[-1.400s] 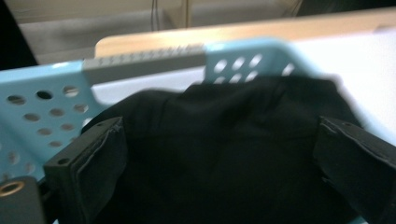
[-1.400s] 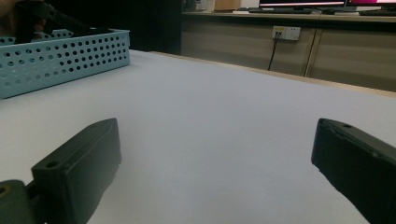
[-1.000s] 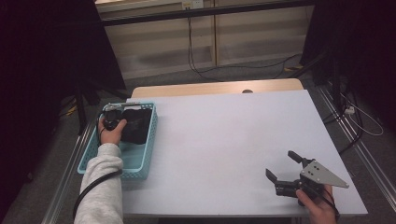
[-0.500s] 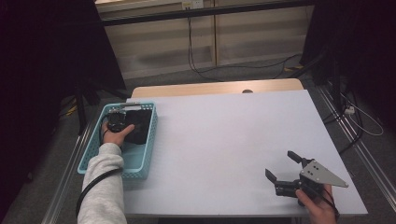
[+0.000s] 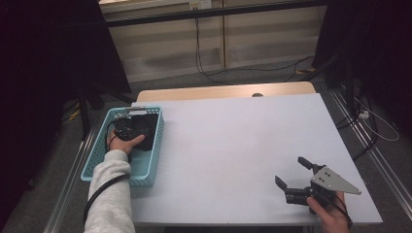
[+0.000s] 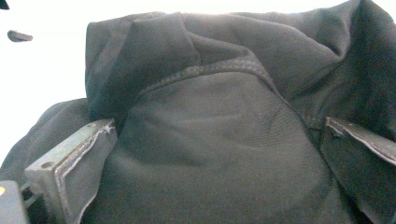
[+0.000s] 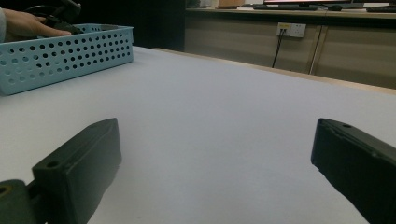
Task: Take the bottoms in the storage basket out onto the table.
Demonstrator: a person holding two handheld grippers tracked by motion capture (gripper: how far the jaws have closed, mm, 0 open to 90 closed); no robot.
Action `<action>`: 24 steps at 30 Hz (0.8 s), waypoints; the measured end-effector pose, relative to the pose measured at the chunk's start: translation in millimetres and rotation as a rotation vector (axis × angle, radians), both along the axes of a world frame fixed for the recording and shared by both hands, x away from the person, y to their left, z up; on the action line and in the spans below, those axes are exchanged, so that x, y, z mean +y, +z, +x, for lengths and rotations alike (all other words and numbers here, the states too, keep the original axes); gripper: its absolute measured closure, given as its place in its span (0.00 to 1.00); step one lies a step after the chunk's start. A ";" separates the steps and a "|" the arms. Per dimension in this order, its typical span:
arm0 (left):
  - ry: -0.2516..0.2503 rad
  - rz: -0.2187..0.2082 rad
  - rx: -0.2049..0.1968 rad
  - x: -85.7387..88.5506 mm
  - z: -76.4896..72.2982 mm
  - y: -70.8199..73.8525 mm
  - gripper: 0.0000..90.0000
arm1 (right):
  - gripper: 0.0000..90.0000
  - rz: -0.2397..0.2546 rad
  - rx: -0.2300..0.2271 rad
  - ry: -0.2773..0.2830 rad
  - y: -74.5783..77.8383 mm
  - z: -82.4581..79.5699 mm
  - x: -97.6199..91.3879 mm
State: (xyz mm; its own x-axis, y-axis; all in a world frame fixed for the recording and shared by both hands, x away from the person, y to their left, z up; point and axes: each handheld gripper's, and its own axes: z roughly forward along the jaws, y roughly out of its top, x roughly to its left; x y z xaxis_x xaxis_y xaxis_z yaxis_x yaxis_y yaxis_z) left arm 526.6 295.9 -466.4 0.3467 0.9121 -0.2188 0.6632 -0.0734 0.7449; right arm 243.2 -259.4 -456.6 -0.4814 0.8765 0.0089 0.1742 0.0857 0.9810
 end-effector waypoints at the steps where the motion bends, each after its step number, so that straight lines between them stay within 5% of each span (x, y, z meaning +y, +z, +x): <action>1: 0.002 -0.002 -0.003 -0.6 0.2 -0.2 0.00 | 0.01 -0.001 0.000 0.000 0.1 -0.1 0.0; 6: -0.016 -0.055 0.010 -2.0 -2.0 0.5 0.18 | 0.01 -0.002 -0.003 0.004 0.6 0.0 -0.5; 8: -0.023 -0.116 0.049 -1.8 -2.5 2.5 0.29 | 0.01 -0.002 -0.006 0.003 0.9 0.0 -1.0; 12: -0.056 -0.141 0.066 -3.5 -2.9 2.5 0.40 | 0.01 -0.004 -0.007 -0.002 1.1 0.4 -1.6; 24: -0.077 -0.089 0.105 -8.6 -2.6 8.3 0.57 | 0.01 -0.006 -0.009 -0.001 1.8 -0.2 -1.6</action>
